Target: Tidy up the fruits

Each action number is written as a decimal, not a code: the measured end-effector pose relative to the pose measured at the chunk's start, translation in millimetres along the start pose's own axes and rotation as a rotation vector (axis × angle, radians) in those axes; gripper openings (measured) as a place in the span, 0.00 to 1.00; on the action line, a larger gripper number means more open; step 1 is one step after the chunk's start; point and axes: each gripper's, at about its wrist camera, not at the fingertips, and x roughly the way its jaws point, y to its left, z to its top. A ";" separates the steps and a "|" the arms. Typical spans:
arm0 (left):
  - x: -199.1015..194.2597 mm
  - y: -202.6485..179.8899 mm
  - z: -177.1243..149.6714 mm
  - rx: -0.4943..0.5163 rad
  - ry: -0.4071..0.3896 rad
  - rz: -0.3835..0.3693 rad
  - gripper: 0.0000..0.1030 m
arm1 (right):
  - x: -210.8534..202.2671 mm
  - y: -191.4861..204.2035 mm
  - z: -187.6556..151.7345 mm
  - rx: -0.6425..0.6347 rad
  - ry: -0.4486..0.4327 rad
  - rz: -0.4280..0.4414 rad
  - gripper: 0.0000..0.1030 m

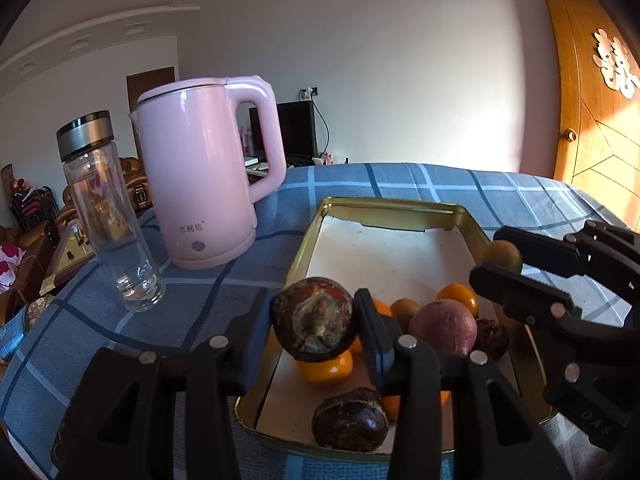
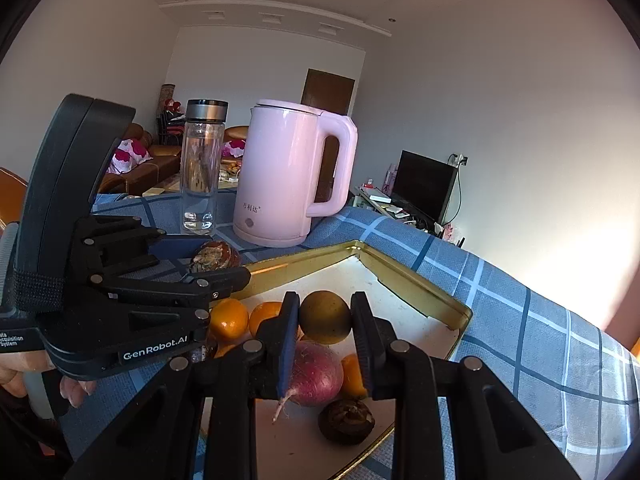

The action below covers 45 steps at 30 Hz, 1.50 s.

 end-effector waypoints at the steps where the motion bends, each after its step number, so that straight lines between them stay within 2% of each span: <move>1: 1.5 -0.6 -0.7 0.002 0.006 -0.002 0.42 | 2.0 0.3 -1.4 0.000 0.010 0.001 0.27; 9: 14.3 -6.4 -7.1 0.029 0.066 -0.018 0.43 | 15.6 2.4 -12.6 -0.002 0.095 0.021 0.27; 14: 13.3 -9.6 -8.3 0.044 0.066 -0.017 0.44 | 23.2 2.0 -18.8 0.006 0.147 0.043 0.27; 16: 12.4 -9.9 -8.2 0.044 0.063 -0.012 0.50 | 23.7 2.0 -20.2 0.006 0.154 0.048 0.27; 18: 10.8 -10.2 -8.0 0.044 0.056 -0.007 0.61 | 25.2 1.4 -21.8 0.009 0.169 0.053 0.28; 19: 9.6 -10.5 -8.2 0.045 0.052 -0.004 0.63 | 24.6 0.9 -22.0 0.012 0.168 0.051 0.32; 22: 6.8 -9.6 -8.7 0.042 0.044 0.002 0.69 | 21.5 -2.1 -22.5 0.025 0.159 0.052 0.40; 29: -5.1 -7.5 -6.2 0.018 0.011 0.013 0.74 | 7.8 -4.9 -25.8 0.039 0.120 0.034 0.45; 35: -21.9 -8.5 0.0 -0.007 -0.034 0.002 0.82 | -15.4 -21.1 -24.8 0.093 0.051 -0.029 0.48; 37: -26.6 -10.6 1.6 -0.006 -0.048 0.005 0.84 | -23.7 -27.2 -22.9 0.112 0.024 -0.052 0.53; 45: -42.0 -18.8 7.4 0.005 -0.086 0.012 0.90 | -50.7 -40.8 -19.5 0.155 -0.057 -0.120 0.63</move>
